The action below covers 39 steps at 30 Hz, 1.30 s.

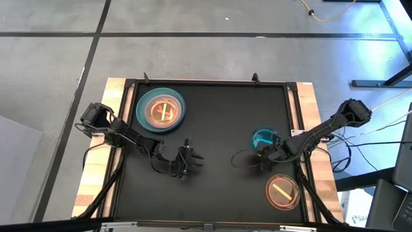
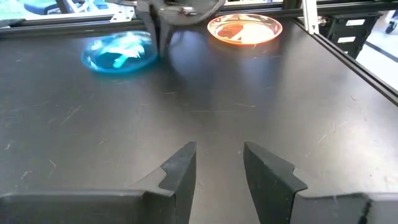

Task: Stack plastic plates
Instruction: Stack the transparent blue plate on top of the transparent green plate on the table

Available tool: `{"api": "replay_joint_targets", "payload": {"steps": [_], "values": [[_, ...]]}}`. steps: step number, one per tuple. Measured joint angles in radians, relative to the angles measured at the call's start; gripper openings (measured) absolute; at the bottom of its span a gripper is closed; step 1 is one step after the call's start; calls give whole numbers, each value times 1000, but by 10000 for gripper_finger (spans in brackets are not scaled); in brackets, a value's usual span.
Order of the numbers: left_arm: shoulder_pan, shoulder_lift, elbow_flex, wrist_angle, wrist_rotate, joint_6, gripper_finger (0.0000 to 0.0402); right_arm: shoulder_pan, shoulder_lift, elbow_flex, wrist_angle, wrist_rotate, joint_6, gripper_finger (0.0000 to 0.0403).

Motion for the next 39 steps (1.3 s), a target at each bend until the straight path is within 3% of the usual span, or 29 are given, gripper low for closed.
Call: {"api": "replay_joint_targets", "payload": {"steps": [6, 11, 20, 26, 32, 39], "values": [[0, 0, 0, 0, 0, 0, 128, 0, 14, 0, 292, -1, -248, 3], [0, 0, 0, 1, 0, 0, 128, 0, 102, 0, 561, -23, -403, 2], [1, 0, 0, 2, 0, 0, 128, 0, 341, 1, 941, -53, -504, 3], [9, 0, 0, 2, 0, -20, 129, -2, 392, 1, 1003, -40, -490, 37], [16, 0, 8, -4, 1, -41, 161, -2, 392, 21, 999, -27, -492, 119], [19, 104, 166, -90, 27, -24, 175, 1, 352, 87, 989, 27, -515, 175]]}}
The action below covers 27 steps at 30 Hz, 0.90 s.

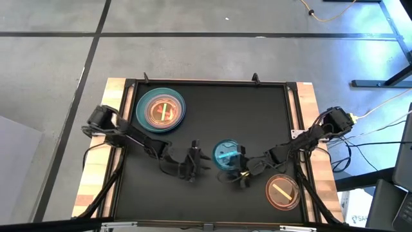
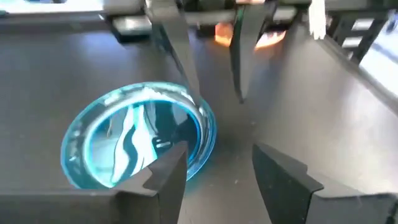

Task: Stack plastic plates
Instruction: Stack the transparent blue plate on top of the transparent green plate on the table

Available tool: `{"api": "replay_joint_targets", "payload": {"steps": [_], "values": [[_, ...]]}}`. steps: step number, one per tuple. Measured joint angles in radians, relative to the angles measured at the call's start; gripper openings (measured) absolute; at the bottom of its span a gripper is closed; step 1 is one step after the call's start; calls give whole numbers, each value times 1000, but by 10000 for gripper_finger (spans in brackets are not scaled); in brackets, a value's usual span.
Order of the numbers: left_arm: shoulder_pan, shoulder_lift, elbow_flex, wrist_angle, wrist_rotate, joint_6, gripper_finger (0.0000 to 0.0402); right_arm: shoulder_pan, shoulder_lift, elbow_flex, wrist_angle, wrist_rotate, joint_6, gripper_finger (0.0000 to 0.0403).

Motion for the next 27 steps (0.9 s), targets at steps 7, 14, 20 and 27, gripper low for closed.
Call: {"api": "replay_joint_targets", "payload": {"steps": [7, 14, 20, 27], "values": [[-1, 178, 246, -257, 52, 106, 172, 13, -16, 38, -8, 73, -26, 179], [17, 275, 361, -318, 45, 130, 172, 94, -124, 80, -82, 280, -122, 179], [64, 320, 363, -282, 59, 122, 172, 140, -190, 80, -41, 368, -209, 179], [90, 342, 363, -254, 139, 101, 151, 137, -200, 79, -56, 384, -223, 179]]}}
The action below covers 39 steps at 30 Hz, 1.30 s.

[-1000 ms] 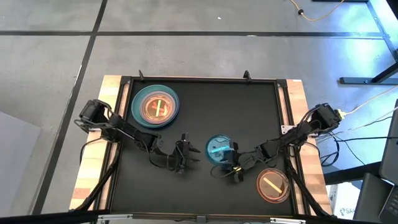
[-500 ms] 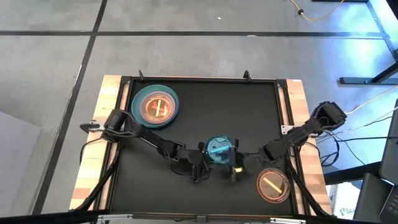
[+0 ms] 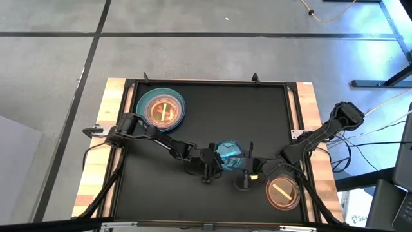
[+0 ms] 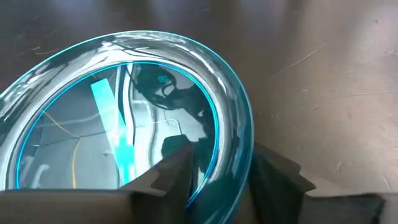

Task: Stack plastic plates
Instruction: Stack the transparent blue plate on top of the transparent green plate on the table

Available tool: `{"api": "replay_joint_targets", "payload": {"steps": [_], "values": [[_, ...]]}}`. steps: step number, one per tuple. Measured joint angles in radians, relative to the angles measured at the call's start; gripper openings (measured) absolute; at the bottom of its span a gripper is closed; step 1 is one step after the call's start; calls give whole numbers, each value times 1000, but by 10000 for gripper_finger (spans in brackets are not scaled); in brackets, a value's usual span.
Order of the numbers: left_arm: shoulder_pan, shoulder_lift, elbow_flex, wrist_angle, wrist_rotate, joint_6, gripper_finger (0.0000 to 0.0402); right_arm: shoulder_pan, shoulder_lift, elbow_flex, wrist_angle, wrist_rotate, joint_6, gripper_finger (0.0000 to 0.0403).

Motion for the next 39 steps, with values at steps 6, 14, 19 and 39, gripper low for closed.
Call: {"api": "replay_joint_targets", "payload": {"steps": [6, 14, 19, 39], "values": [[-2, 1, 0, -1, -5, 1, 80, 0, 0, 0, -8, 0, 0, 179], [-1, -1, 0, 0, -17, -1, 6, 0, 0, 0, -7, 36, 15, 179], [-20, -27, -1, -32, -87, 2, 8, 5, 0, 0, -7, 96, 21, 179], [-75, -471, -175, -405, -390, -37, 4, 64, -3, -1, -72, 243, 24, 179]]}}
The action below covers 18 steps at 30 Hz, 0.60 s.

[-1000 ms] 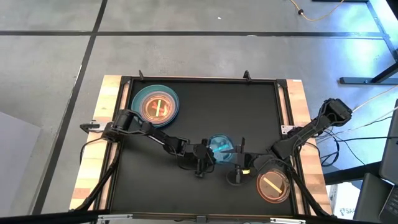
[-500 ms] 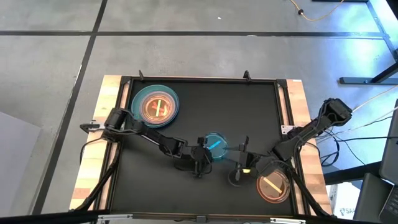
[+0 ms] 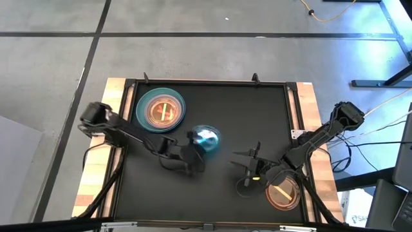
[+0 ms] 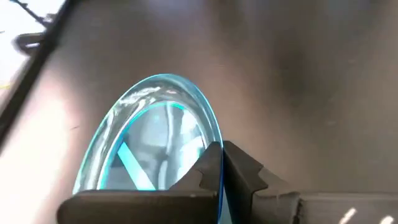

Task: Stack plastic plates
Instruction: Stack the transparent blue plate on top of the transparent green plate on the table

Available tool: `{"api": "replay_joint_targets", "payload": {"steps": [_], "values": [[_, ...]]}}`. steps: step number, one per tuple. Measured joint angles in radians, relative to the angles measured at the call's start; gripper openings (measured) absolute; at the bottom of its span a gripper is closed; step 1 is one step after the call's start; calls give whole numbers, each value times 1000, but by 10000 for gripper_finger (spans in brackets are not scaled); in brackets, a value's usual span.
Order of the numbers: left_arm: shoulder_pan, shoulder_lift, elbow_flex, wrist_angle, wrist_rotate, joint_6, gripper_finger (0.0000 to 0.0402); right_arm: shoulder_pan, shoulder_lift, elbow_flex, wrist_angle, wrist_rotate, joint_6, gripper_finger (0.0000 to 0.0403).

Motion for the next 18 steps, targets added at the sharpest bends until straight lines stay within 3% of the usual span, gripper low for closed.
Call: {"api": "replay_joint_targets", "payload": {"steps": [12, 18], "values": [[52, -428, -323, -69, -213, -125, 4, -21, 3, 0, -14, 0, 22, 179], [119, -542, -430, -127, -229, -160, 4, -42, 7, 0, -42, -16, 53, 179]]}}
